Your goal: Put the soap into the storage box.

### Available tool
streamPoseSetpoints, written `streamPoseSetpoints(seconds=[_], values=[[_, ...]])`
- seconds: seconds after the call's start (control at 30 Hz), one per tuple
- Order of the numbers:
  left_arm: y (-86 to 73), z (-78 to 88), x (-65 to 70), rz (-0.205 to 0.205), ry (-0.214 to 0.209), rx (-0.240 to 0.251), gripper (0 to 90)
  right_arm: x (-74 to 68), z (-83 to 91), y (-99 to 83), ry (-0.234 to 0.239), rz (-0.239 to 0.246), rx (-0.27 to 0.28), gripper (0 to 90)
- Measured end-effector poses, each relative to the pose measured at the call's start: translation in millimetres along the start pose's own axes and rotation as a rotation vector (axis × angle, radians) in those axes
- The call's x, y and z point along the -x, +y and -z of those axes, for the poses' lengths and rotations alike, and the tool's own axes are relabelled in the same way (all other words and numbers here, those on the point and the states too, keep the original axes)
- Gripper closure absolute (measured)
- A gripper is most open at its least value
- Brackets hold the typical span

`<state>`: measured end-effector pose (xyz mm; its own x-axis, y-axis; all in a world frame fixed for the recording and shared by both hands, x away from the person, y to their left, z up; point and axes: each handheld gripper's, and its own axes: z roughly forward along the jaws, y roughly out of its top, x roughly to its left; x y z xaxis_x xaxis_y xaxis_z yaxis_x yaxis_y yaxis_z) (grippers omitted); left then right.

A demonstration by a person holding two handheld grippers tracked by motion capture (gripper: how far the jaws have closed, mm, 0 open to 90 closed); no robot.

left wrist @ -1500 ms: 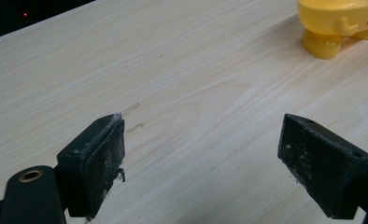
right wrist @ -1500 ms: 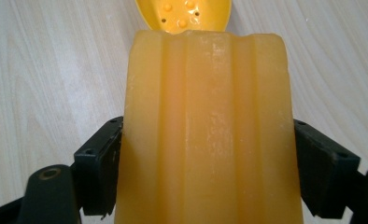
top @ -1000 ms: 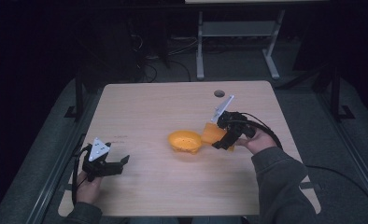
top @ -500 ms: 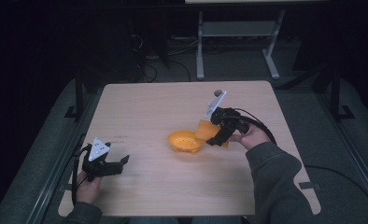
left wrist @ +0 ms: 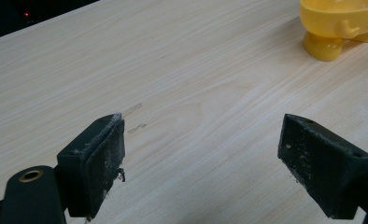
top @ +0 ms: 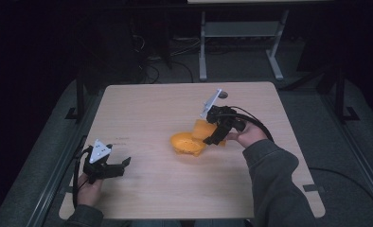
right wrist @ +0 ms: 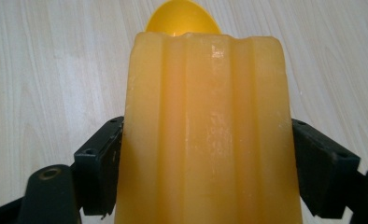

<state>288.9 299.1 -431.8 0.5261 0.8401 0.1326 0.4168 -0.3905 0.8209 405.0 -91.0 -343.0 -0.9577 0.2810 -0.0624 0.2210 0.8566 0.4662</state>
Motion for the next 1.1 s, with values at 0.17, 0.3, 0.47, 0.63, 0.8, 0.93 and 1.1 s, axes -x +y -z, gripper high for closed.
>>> streamPoseSetpoints(seconds=[0.17, 0.3, 0.47, 0.63, 0.8, 0.93, 1.1], values=[[0.0, 0.3, -0.3, 0.0, 0.0, 0.001, 14.1, 0.8, -2.2, 8.2, 0.003, 0.017, 0.007, 20.3], [0.0, 0.4, -0.7, -0.003, 0.001, 0.001, 14.1, 0.8, -4.2, 15.0, 0.006, 0.032, 0.011, 20.3], [0.0, 0.3, -0.3, 0.001, 0.0, 0.001, 14.1, -0.2, -8.7, 22.8, 0.014, 0.043, 0.025, 20.4], [0.1, 0.5, -0.9, -0.001, 0.001, 0.001, 14.1, 1.0, -14.0, 30.4, 0.023, 0.052, 0.011, 20.4], [0.2, 0.8, -0.8, 0.002, 0.0, 0.002, 14.1, 1.1, -18.2, 39.2, 0.034, 0.064, 0.018, 20.4], [0.1, 0.5, -0.5, 0.002, 0.0, 0.005, 14.1, 1.1, -25.6, 44.4, 0.037, 0.075, 0.01, 20.3], [0.3, 0.9, -1.2, -0.004, 0.0, -0.004, 14.1, 2.3, -34.1, 46.5, 0.052, 0.077, 0.011, 20.3]])
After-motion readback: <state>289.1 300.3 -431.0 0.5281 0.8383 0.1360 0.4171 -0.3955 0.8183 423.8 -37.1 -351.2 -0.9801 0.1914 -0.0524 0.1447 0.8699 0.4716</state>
